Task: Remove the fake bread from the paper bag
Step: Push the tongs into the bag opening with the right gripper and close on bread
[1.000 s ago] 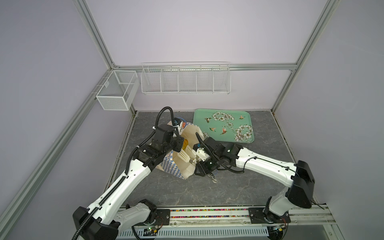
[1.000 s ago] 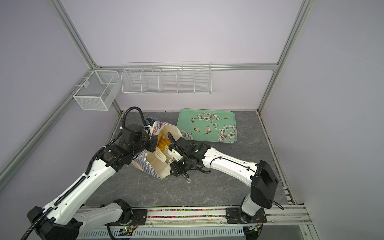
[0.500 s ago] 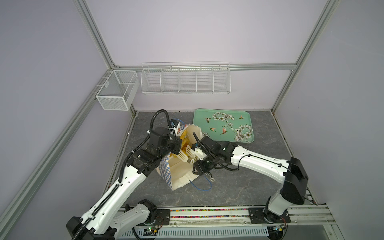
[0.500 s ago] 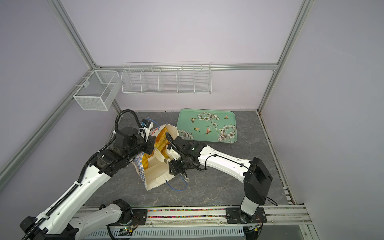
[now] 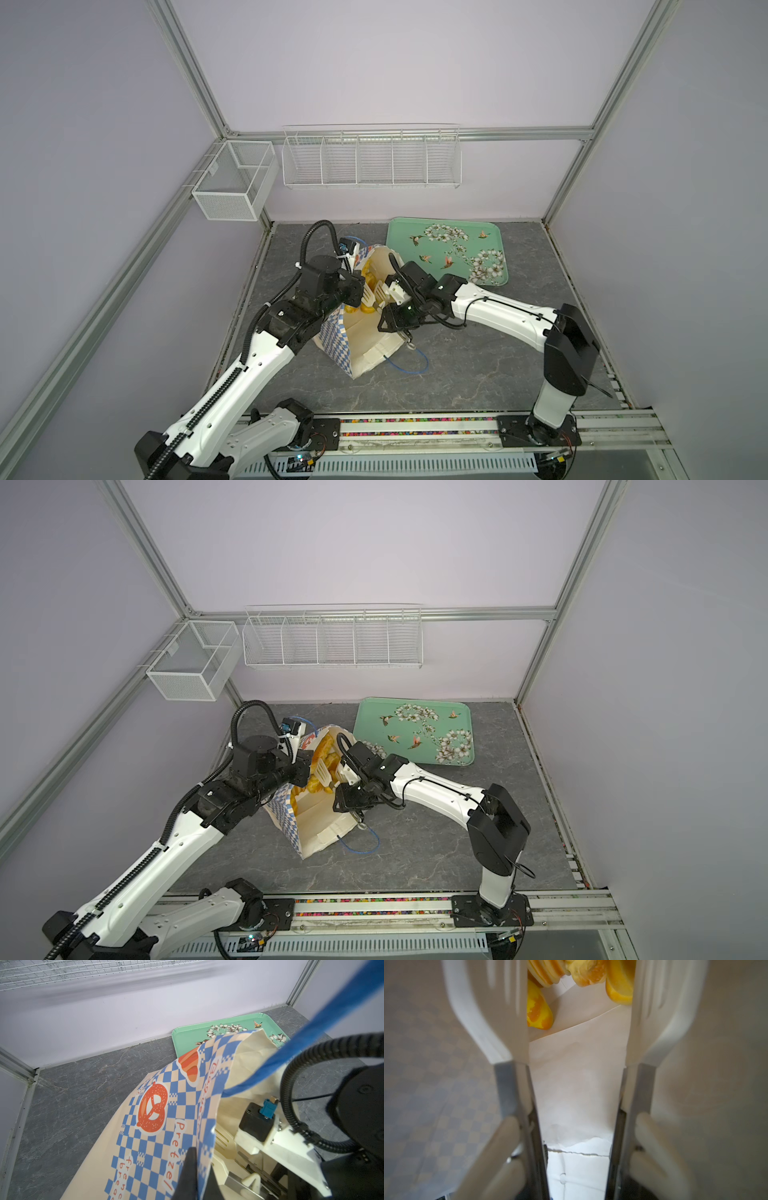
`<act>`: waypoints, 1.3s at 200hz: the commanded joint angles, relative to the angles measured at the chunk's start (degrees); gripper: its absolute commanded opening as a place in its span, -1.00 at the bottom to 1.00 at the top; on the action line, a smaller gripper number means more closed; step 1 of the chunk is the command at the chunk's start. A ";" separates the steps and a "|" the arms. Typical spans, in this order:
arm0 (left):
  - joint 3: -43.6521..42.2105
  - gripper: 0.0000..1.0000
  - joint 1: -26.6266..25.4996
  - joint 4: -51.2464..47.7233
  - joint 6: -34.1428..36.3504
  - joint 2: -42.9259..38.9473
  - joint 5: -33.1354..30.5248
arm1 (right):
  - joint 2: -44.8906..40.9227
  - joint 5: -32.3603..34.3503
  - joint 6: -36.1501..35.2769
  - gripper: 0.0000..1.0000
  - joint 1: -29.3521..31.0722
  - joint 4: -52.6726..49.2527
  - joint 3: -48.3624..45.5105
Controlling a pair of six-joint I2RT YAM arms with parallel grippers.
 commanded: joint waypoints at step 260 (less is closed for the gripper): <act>-1.40 -1.00 -0.23 3.82 -3.48 -1.06 2.65 | 2.22 -5.81 16.11 0.04 -1.39 16.70 -1.75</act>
